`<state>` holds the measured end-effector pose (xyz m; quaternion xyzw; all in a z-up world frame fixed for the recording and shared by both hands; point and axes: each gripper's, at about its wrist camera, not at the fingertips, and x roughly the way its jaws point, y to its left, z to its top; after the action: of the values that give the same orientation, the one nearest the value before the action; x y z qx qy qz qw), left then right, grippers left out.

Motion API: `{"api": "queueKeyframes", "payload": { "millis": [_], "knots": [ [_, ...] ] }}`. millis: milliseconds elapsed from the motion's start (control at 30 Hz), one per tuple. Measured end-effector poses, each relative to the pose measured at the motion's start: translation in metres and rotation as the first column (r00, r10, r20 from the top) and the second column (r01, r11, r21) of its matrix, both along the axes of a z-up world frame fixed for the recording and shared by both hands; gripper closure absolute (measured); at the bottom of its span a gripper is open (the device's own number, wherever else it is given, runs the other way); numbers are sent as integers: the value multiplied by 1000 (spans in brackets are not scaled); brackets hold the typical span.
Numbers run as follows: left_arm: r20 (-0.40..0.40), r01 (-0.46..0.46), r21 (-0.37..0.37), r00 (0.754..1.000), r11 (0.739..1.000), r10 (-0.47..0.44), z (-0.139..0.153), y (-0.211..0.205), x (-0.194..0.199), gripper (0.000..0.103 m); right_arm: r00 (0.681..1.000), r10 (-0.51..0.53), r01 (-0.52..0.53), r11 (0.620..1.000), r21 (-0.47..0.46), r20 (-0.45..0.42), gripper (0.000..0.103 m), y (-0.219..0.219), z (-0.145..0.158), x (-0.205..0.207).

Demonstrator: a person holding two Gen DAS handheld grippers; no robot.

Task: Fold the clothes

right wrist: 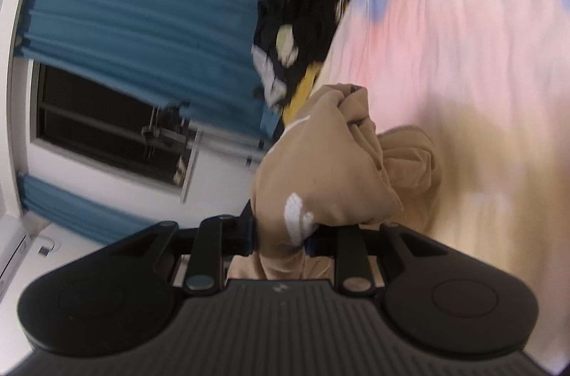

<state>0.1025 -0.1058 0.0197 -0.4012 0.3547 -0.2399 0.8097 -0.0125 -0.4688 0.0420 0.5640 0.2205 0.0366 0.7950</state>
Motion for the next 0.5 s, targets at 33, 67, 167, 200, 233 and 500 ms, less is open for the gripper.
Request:
{"api": "queueKeyframes", "payload": {
  "millis": [33,67,167,200,233,500],
  "knots": [
    [-1,20,6,1000,1000,-20,2,-18,11,75,1000,-16,15,1000,-19,-2,77,-16,4,2],
    [-2,42,5,999,999,-42,4,-36,22,75,999,-34,34,999,-34,-6,77,-32,7,5],
    [27,99,-3,995,995,-99,8,-83,47,75,997,-83,83,995,-57,-2,77,-82,14,13],
    [49,119,-3,992,993,-119,8,-98,52,75,995,-96,96,993,-62,8,77,-98,16,16],
    [78,136,-4,988,991,-136,8,-112,58,75,994,-111,112,991,-69,21,77,-113,17,18],
    [220,263,165,930,951,-296,-61,-179,61,74,986,-162,164,973,-163,27,73,-182,-46,9]
  ]
}}
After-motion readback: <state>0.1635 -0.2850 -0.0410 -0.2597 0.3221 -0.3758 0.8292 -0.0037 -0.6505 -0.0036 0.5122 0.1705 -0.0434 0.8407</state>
